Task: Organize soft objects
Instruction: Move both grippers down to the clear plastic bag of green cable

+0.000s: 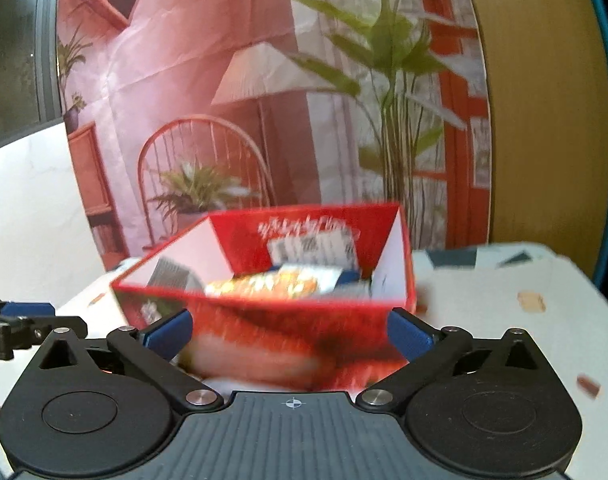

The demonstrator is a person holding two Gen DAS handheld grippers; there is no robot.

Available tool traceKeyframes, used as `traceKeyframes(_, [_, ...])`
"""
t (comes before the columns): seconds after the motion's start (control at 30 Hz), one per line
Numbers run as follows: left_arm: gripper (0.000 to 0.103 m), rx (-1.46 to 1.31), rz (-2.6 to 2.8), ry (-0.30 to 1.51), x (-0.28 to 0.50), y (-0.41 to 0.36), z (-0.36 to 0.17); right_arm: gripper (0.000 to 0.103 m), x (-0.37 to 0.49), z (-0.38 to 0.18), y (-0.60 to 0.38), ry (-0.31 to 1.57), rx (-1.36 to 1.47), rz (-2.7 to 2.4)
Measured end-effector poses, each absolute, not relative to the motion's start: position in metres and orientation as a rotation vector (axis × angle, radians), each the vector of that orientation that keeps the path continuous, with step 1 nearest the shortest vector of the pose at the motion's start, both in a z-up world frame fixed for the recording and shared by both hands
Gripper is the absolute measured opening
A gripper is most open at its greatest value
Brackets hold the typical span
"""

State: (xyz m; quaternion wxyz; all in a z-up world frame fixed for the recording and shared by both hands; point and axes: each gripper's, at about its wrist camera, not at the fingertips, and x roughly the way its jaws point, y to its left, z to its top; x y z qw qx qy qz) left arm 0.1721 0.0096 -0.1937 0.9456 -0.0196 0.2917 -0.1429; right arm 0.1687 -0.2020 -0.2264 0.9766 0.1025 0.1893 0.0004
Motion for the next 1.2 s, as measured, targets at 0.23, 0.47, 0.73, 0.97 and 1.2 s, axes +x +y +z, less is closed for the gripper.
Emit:
traceKeyframes(0.23, [0.103,0.001,-0.272,0.654,0.144,0.013,-0.227,0.103,0.14,-0.26,-0.178,0.446,0.195,0.038])
traceKeyframes(0.47, [0.102,-0.049,-0.247,0.713,0.13,0.023,-0.245,0.074,0.125,-0.292,-0.149,0.551,0.16,0.151])
traceKeyframes(0.73, [0.083,-0.084,-0.294,0.725,0.127,0.022,-0.25,0.037,0.118,-0.302,-0.142,0.605,0.196,0.174])
traceKeyframes(0.97, [0.054,-0.1,-0.356,0.746,0.125,0.017,-0.257,0.037,0.121,-0.31,-0.141,0.653,0.209,0.203])
traceKeyframes(1.2, [0.048,-0.083,-0.43,0.759,0.123,0.005,-0.261,0.037,0.12,-0.307,-0.141,0.656,0.202,0.194])
